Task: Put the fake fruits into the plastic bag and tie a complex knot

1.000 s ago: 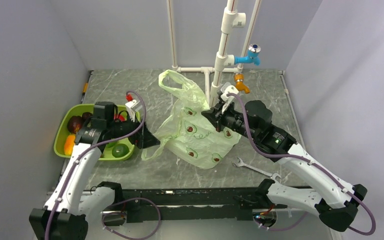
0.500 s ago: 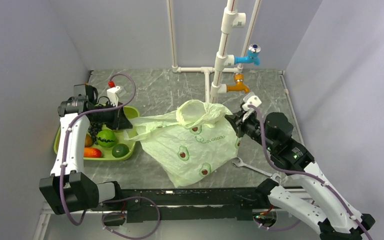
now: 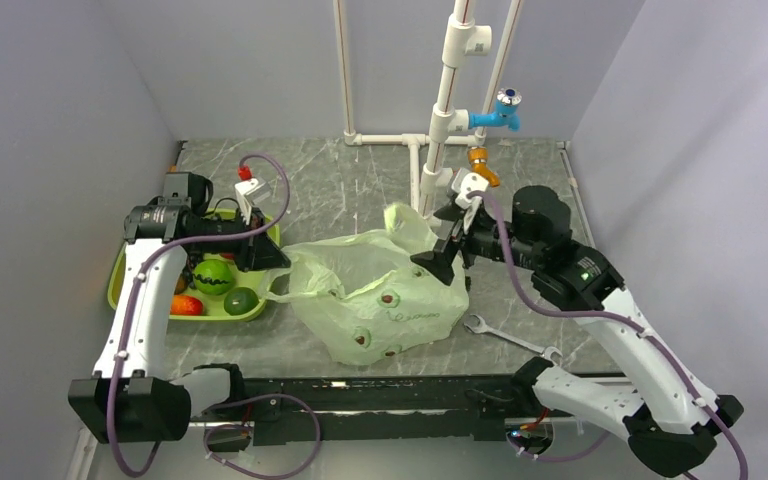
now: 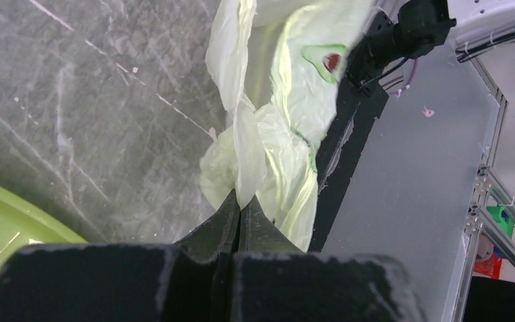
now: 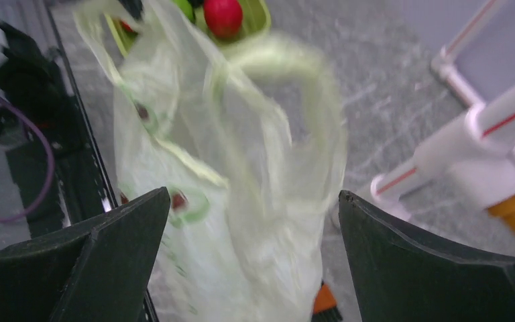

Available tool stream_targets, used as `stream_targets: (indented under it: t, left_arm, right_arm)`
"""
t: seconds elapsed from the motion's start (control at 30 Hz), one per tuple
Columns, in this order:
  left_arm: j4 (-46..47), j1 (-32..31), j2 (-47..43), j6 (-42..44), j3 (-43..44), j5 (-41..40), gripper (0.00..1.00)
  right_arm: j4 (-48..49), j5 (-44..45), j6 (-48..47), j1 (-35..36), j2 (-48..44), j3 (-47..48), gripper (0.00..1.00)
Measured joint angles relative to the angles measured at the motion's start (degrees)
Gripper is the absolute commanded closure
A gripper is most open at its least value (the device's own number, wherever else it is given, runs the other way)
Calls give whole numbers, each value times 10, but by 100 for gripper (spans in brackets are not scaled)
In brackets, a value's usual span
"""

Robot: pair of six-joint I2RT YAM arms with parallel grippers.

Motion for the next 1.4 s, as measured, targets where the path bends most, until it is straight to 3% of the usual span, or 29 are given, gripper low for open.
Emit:
stream_targets:
  t: [0.13, 0.3, 0.5, 0.67, 0.87, 1.03, 1.23, 1.4]
  left_arm:
    - [2, -22, -16, -10, 3, 5, 100]
    - [11, -51, -22, -26, 10, 7, 100]
    - [12, -65, -37, -19, 18, 17, 100]
    - [-10, -58, -42, 10, 51, 25, 100]
    - [-13, 32, -42, 14, 52, 35, 100]
    - [-12, 46, -29, 21, 54, 35, 100]
    - [-38, 63, 12, 58, 97, 24, 100]
    - [-84, 76, 67, 118, 128, -1, 100]
  right_arm:
    - [28, -9, 8, 28, 16, 63, 0]
    - [71, 51, -5, 103, 72, 125, 0]
    - [98, 152, -96, 186, 178, 166, 0]
    - [57, 222, -176, 192, 221, 142, 1]
    - [-75, 249, -229, 168, 81, 13, 4]
    - [-163, 276, -278, 137, -58, -110, 21]
    - [-209, 282, -329, 44, -85, -158, 23]
    - [-194, 254, -355, 18, -129, -158, 27]
